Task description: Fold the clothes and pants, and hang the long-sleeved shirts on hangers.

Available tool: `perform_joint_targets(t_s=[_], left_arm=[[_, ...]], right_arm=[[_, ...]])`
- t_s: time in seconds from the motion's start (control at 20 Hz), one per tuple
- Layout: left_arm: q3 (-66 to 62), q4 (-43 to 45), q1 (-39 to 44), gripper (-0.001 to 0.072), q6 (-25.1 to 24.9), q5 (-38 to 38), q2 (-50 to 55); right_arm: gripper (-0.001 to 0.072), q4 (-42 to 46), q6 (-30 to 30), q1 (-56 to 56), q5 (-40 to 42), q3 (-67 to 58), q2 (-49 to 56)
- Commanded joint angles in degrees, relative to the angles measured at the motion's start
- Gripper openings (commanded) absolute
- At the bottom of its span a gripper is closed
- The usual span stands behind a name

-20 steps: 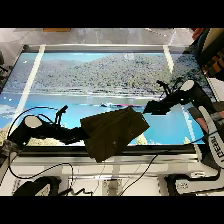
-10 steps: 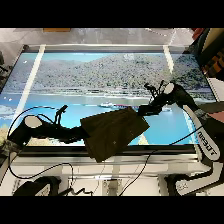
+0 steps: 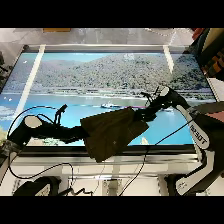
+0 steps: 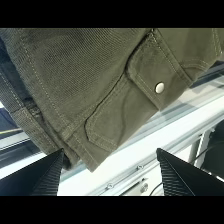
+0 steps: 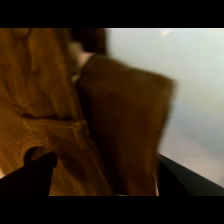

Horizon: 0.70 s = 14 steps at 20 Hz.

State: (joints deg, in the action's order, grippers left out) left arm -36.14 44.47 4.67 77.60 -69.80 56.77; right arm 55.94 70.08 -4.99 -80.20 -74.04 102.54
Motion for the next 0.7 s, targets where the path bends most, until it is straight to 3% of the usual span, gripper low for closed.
perform_joint_targets(t_s=[0.0,0.1,0.15,0.2,0.3,0.4,0.55,0.6,0.65], left_arm=[[0.02,0.02,-0.02,0.0663,-0.02,0.24,0.0],[0.02,0.02,-0.02,0.0663,-0.02,0.24,0.0],[0.02,0.04,-0.02,0.0663,-0.02,0.37,0.0],[0.02,0.04,-0.04,0.0662,-0.04,0.85,0.0],[0.0,0.02,-0.04,0.064,-0.52,3.04,-0.02],[-0.44,0.04,-0.07,0.0604,-4.33,5.27,-0.02],[-3.98,0.07,-0.09,0.0399,-9.25,5.77,-0.04],[-6.08,0.04,-0.09,0.0276,-10.38,5.77,-0.04],[-8.28,0.07,-0.09,0.008,-11.32,5.73,-0.04]], right_arm=[[0.0648,-4.22,-2.32,-2.14,-0.85,0.04,2.27],[0.0646,-5.9,-2.38,-4.46,1.36,0.0,2.25],[0.059,-6.75,-3.63,-5.57,2.6,0.0,2.25],[0.0456,-7.28,-4.48,-6.75,3.82,-0.02,2.23],[0.0071,-7.58,-5.07,-8.09,5.33,-0.04,2.01],[0.0043,-7.21,-5.42,-8.17,4.61,-1.62,1.73],[0.0042,-5.09,-5.27,-6.95,2.29,-7.56,-0.13],[0.0042,-3.48,-5.22,-6.1,1.95,-10.29,-1.22],[0.0042,-0.55,-3.78,-5.01,1.99,-13.29,-2.36]])
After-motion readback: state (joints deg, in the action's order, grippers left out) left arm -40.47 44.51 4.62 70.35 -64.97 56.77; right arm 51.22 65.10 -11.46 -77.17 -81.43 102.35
